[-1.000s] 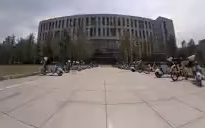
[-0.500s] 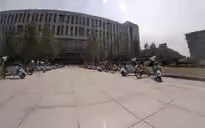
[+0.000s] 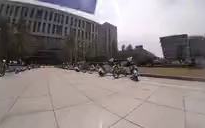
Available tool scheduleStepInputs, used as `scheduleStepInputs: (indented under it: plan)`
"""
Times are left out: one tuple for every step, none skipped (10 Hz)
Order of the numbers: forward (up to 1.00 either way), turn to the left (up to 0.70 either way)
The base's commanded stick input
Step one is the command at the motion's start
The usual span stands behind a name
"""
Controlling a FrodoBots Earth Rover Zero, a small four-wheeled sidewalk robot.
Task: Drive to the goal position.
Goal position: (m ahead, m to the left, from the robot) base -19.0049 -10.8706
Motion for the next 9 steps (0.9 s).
scheduleStepInputs:
  plan:
    - [0.00, -1.00]
    - [0.00, -1.00]
    - [0.00, -1.00]
    - [0.00, -1.00]
    - [0.00, -1.00]
    - [0.00, -1.00]
    - [0.00, -1.00]
    - [0.00, -1.00]
    - [0.00, -1.00]
